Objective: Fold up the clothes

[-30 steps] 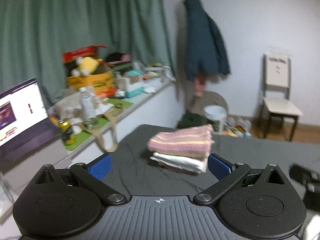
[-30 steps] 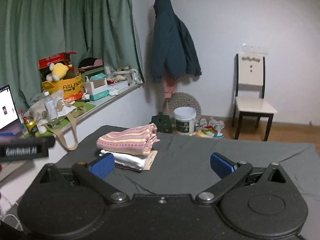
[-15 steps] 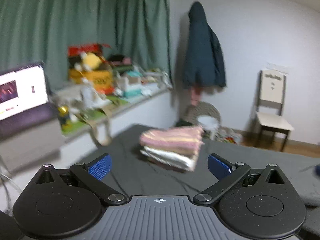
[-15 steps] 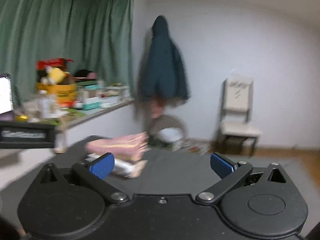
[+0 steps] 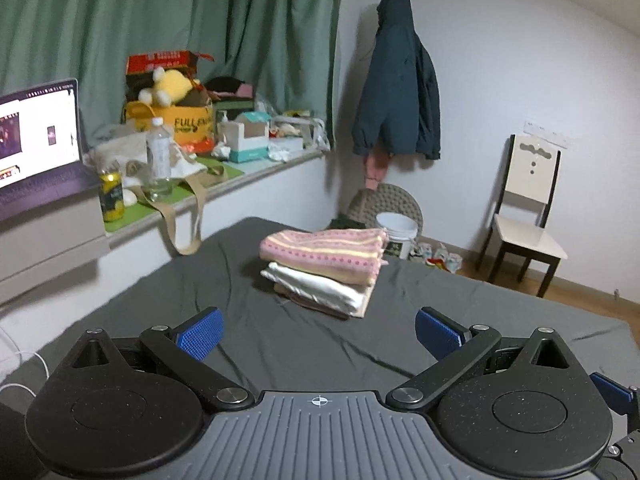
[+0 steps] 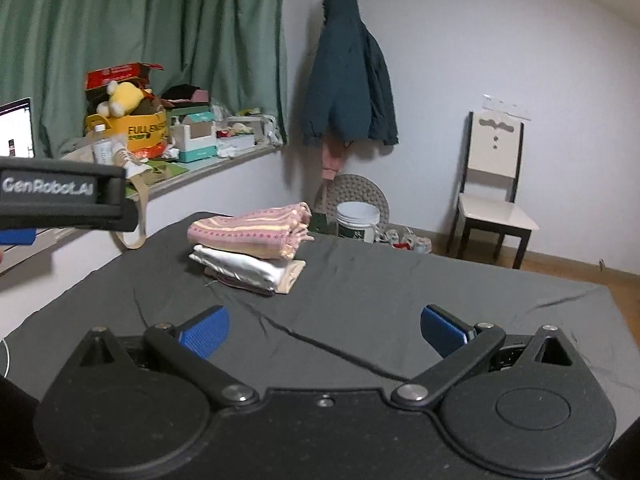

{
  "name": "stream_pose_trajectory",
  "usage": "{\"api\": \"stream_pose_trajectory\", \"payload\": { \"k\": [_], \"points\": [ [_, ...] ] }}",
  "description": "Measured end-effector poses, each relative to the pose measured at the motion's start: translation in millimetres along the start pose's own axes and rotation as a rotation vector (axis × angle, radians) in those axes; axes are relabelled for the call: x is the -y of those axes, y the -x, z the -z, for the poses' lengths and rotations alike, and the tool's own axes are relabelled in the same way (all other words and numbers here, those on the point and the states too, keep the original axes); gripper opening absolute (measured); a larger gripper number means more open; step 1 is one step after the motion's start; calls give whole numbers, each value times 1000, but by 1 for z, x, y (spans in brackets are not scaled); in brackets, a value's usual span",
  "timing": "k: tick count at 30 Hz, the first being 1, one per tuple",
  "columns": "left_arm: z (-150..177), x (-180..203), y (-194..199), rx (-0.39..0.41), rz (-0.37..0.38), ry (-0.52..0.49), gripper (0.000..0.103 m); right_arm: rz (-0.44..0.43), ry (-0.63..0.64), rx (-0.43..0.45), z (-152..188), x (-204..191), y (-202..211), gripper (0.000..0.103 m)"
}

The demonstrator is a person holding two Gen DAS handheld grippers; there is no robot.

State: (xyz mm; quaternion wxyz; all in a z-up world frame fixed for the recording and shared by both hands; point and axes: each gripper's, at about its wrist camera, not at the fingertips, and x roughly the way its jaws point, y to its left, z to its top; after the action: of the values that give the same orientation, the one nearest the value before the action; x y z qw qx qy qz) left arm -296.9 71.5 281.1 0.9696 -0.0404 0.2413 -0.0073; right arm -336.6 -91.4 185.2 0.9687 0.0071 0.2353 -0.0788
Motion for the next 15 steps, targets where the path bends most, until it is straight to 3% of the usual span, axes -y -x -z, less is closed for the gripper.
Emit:
{"api": "stream_pose_trajectory", "payload": {
  "k": [7, 15],
  "points": [
    [5, 8, -1, 9, -18, -40, 102, -10, -56, -14, -1, 8, -3, 103],
    [6, 12, -4, -10, -19, -47, 102, -2, -33, -30, 1, 4, -7, 103]
  ]
}}
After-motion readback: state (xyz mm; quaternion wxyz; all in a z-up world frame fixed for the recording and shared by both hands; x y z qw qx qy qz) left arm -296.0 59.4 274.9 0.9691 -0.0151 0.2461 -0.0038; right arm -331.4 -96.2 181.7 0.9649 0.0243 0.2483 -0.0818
